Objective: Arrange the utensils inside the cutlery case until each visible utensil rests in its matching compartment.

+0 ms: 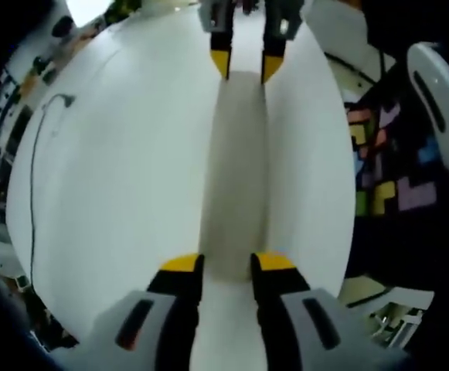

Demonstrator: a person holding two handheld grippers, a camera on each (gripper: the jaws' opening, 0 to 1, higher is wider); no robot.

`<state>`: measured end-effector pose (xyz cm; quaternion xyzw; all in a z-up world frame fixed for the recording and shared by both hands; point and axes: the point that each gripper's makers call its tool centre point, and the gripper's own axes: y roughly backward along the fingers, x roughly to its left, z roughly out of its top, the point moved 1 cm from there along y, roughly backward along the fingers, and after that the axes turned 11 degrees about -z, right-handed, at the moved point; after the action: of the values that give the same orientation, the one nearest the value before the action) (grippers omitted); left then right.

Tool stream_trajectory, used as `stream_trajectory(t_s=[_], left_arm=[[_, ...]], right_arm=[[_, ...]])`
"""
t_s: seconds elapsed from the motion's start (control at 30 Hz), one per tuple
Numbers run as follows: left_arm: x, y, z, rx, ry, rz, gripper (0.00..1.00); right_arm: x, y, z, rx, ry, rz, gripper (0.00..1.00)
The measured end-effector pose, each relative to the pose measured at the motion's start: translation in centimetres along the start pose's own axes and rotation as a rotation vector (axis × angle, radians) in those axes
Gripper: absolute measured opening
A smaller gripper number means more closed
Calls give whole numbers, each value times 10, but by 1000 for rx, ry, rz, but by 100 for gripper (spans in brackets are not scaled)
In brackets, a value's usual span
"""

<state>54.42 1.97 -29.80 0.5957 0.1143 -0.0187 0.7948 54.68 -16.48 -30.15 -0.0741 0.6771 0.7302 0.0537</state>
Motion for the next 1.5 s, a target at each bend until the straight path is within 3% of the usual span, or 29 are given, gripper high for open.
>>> stream_trajectory(t_s=[0.23,0.43,0.53,0.6,0.8,0.93,1.03,1.1,1.23,1.37,1.5], left_arm=[[0,0,-1,-3,-5,17,27],[1,1,-1,-29,-2,26,27],[1,1,-1,-67,-29,30,27],[0,1,1,-116,-115,31,25],[1,2,-2,-241,-17,47,25],[1,5,-2,-315,12,66,25],[-4,13,6,-427,35,68,25],[-1,25,14,-517,45,106,26],[-3,39,22,-655,60,150,28],[-4,46,22,-753,75,200,34],[-2,61,22,-865,93,276,41]], right_arm=[[1,2,-1,-12,-15,-24,26],[1,1,-1,-22,10,-34,26],[0,2,-2,-57,-12,-36,26],[-1,2,-3,-102,-34,-45,26],[-3,3,-7,-236,-146,-73,26],[-10,7,-10,-329,-229,-160,26],[-10,18,-7,-442,-300,-167,23],[-12,27,-5,-519,-327,-187,26],[-22,49,-8,-650,-407,-290,30],[-30,72,-22,-755,-502,-419,34],[-37,101,-44,-861,-602,-601,41]])
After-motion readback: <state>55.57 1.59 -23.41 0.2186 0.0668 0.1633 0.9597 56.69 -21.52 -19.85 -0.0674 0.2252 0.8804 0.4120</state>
